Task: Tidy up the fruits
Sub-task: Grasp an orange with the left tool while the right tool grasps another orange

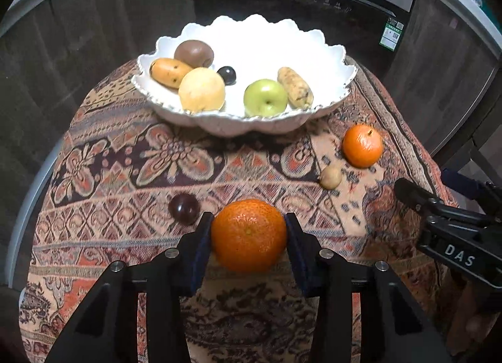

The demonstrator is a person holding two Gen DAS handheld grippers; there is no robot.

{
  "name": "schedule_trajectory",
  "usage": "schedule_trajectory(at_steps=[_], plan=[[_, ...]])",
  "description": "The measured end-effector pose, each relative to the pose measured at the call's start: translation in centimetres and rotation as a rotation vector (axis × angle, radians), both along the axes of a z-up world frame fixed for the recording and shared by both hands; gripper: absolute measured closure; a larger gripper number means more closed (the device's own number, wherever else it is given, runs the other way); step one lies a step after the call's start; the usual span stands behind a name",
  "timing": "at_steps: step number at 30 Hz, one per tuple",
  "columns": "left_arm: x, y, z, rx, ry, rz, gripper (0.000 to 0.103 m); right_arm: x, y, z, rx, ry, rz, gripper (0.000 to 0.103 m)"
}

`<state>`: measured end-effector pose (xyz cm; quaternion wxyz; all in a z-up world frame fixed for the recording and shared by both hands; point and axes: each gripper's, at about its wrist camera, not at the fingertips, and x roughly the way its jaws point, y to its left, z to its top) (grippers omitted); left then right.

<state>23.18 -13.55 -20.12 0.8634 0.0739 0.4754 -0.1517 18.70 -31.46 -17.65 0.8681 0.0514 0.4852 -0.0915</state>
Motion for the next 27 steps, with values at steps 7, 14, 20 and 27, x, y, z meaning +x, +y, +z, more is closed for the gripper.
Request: schedule_trajectory(at_steps=[7,14,20,27], plan=[[1.6,0.1,-0.3,-0.01,0.008,0.024,0.059,2.5,0.2,0.2,-0.01,-0.014,0.053,0.023],[4.0,1.4,-0.7,-0.003,0.001,0.077,0.059,6.0,1.2,-1.0,-0.004,0.006,0.093,0.032],[5.3,2.0,-1.0,0.0,0.007,0.099,0.059,7.4,1.8,-2.8,0.012,0.04,0.101,0.043],[5.4,2.0,-1.2,-0.001,0.014,0.097,0.059,7.6,1.9,-3.4,0.015,0.048,0.104,0.054]])
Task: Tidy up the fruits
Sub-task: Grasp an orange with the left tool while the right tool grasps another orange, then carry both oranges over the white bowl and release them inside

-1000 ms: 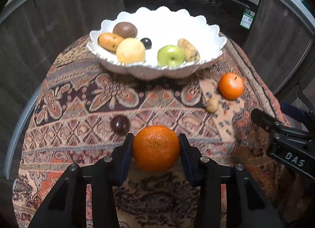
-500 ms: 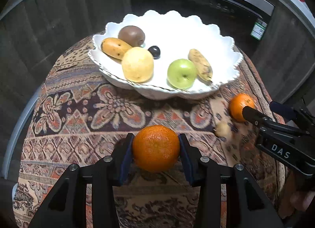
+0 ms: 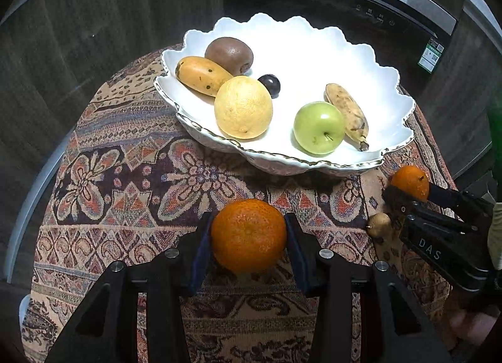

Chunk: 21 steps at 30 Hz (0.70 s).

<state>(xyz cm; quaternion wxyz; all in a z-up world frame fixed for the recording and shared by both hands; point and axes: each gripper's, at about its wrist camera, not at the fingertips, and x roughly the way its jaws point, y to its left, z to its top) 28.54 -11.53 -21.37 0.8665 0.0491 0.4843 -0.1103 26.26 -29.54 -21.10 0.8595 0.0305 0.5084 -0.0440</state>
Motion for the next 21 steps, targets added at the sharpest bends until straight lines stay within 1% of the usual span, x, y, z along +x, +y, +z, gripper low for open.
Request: schedule_trajectory(at_steps=[5,13,16,21], plan=[[-0.5,0.0,1.1,0.004,-0.021,-0.011,0.059,-0.7,0.0,1.0,0.003,-0.019,-0.006,0.055],[-1.6,0.2,4.5,-0.01,-0.082,-0.033,0.059,-2.9,0.0,4.9,0.001,-0.099,-0.005,0.055],[-1.6,0.3,5.9,-0.017,-0.108,-0.038,0.059,-2.6,0.1,6.5,0.005,-0.13,-0.002,0.055],[-0.6,0.3,7.9,-0.025,-0.144,-0.048,0.059,-1.7,0.5,8.9,-0.004,-0.179,0.011,0.055]])
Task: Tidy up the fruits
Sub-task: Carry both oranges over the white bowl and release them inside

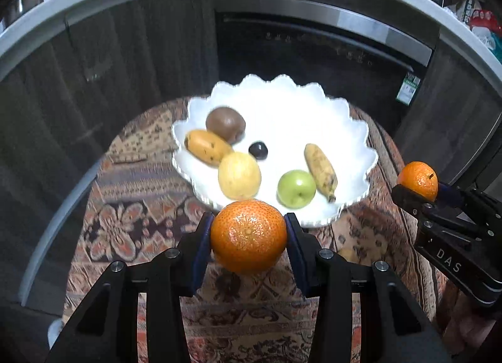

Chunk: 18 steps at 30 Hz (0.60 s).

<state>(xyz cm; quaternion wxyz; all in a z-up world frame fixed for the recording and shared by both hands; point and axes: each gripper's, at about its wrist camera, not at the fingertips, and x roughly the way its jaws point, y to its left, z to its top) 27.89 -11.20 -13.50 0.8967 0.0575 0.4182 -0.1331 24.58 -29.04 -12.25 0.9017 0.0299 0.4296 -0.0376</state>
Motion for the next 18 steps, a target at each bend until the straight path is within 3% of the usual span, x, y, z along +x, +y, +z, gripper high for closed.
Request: schedule_trajectory(at_steps=[8,18], plan=[[3.6,-1.1,2.7,0.017,-0.063,-0.04,0.059,3.2,-0.2,1.7,-0.008,-0.035,0.019,0.055],[10.2,-2.8,2.4,0.01,-0.057,-0.079,0.059,8.7,-1.0,1.1,-0.007,-0.021,0.035,0.055]])
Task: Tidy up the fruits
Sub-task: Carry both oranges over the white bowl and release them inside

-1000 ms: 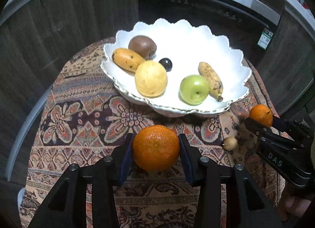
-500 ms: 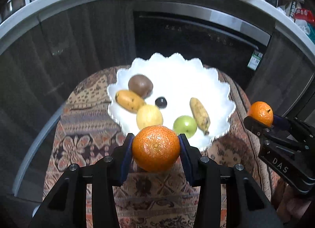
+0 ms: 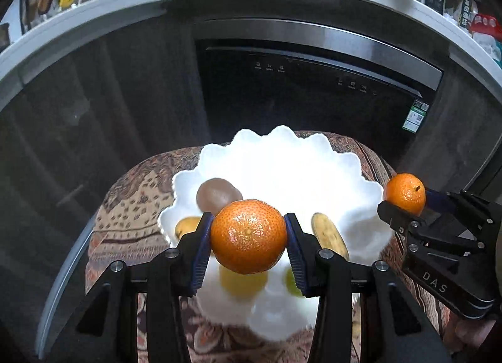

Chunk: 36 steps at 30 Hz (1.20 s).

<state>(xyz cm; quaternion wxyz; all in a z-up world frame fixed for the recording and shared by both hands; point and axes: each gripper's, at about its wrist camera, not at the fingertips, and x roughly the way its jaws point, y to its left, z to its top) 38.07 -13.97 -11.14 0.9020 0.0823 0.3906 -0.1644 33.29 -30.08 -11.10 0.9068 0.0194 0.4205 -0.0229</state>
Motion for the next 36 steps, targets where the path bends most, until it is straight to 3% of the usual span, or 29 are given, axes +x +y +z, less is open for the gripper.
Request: schedule_trajectory(at_steps=[12,21,24,30,36], plan=[[5.7,-1.5,-3.0,-0.022,0.074,-0.029,0.059,5.3,-0.9,-2.1,-0.005,0.036,0.007,0.055],[6.6,-2.2,-4.3,0.013,0.108,-0.017,0.057,6.3,-1.4,-3.4,-0.007,0.076,0.003,0.054],[6.4,-2.2,-4.2,0.025,0.095,-0.014,0.039,6.2,-1.5,-3.3,-0.011,0.076,-0.001,0.053],[5.6,-2.0,-3.1,0.042,0.064,-0.011,0.032,5.3,-1.4,-1.8,-0.041,0.026,-0.023,0.031],[4.2,-1.4,-1.1,0.04,0.011,0.006,0.01,4.2,-1.3,0.5,-0.066,-0.023,-0.049,0.017]])
